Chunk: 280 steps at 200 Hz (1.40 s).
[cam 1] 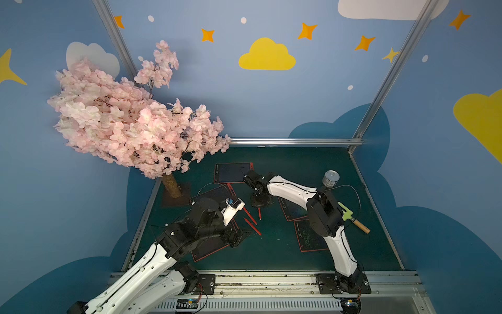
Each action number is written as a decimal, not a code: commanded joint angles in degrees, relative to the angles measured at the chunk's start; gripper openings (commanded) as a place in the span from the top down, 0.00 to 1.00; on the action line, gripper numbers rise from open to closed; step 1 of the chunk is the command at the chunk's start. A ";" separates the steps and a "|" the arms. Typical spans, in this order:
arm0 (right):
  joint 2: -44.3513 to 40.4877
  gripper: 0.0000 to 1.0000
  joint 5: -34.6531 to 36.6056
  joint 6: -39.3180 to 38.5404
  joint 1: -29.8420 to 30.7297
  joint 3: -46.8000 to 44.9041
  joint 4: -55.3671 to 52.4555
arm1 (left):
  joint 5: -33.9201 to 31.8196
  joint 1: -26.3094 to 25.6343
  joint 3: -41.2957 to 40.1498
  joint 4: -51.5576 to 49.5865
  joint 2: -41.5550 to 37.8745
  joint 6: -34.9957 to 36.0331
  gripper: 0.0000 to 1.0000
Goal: Place the stylus back onto the writing tablet
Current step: Pick up the stylus from the center of the board.
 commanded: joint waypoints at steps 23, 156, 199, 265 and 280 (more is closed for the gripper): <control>-1.35 0.88 -0.48 -0.48 -0.23 -0.76 0.36 | 0.93 0.22 0.72 0.51 -0.22 0.24 0.01; 2.29 0.90 -1.01 -0.96 -0.13 1.61 -0.87 | 1.06 0.18 0.69 0.36 0.00 0.28 0.01; 2.91 0.87 -1.32 -1.01 -0.19 1.88 -0.92 | 1.06 0.22 0.73 0.35 -0.10 0.27 0.01; 3.98 0.87 -1.59 -1.10 -0.26 2.60 -1.17 | 0.97 0.18 0.74 0.25 -0.22 0.44 0.01; 4.11 0.88 -1.57 -1.12 -0.27 2.69 -1.18 | 0.97 0.20 0.60 0.23 -0.22 0.43 0.01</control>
